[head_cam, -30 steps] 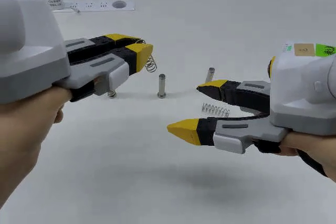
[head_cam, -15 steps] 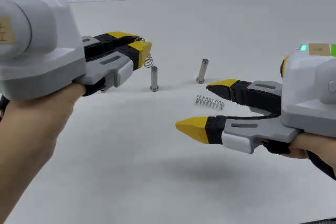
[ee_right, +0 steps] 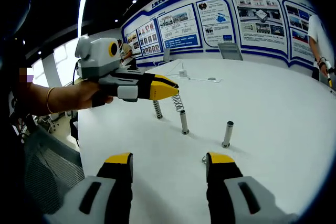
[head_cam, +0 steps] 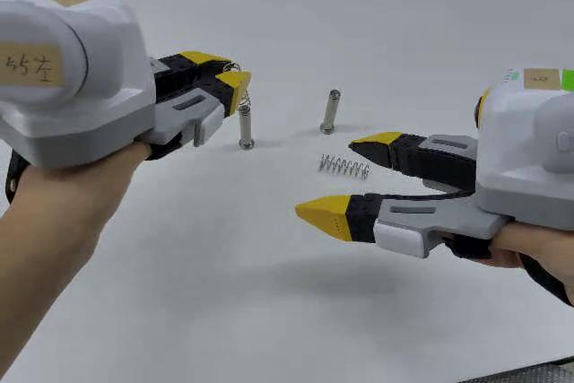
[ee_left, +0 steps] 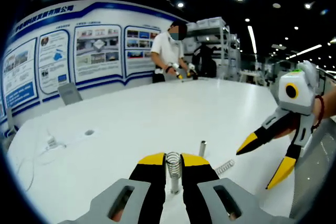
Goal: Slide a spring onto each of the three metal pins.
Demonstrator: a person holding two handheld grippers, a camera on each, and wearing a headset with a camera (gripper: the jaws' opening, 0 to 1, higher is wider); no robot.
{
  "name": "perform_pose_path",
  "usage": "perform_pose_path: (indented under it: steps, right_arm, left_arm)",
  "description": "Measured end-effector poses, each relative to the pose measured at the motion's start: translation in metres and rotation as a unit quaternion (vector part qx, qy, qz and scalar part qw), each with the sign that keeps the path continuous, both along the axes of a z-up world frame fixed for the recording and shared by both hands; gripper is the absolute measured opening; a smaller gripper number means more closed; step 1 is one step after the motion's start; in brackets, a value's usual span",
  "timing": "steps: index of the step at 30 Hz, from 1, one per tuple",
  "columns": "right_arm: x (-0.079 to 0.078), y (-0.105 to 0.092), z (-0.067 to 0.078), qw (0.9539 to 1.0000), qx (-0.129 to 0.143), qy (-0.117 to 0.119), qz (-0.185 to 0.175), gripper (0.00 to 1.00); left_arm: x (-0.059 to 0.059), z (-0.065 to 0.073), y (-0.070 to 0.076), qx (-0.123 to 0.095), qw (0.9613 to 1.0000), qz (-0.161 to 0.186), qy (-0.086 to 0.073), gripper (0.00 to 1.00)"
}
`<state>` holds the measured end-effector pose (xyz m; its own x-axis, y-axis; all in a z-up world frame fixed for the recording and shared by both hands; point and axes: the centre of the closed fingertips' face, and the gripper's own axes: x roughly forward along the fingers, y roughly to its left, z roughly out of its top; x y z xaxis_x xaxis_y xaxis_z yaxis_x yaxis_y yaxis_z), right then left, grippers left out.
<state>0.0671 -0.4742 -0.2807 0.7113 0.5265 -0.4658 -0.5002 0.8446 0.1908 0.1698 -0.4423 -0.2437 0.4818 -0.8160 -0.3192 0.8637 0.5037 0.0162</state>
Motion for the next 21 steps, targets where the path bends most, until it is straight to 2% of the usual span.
perform_pose_path:
  steps: [4,10,16,21]
  right_arm:
    - [0.000,-0.002,-0.002,1.0000,0.001,0.002,-0.003,0.57]
    - [0.001,-0.003,-0.003,1.0000,0.001,0.004,-0.006,0.57]
    - [0.002,-0.003,-0.004,1.0000,0.001,0.005,-0.007,0.57]
    - [0.001,-0.003,-0.006,0.9999,0.001,0.007,-0.007,0.57]
  left_arm:
    - [0.002,-0.005,-0.002,0.010,0.9999,-0.005,-0.006,0.10]
    - [0.003,-0.014,-0.005,0.021,0.9997,-0.010,-0.004,0.10]
    - [0.001,-0.025,-0.007,0.045,0.9987,-0.018,-0.016,0.10]
    - [0.002,-0.033,-0.008,0.052,0.9985,-0.015,-0.011,0.11]
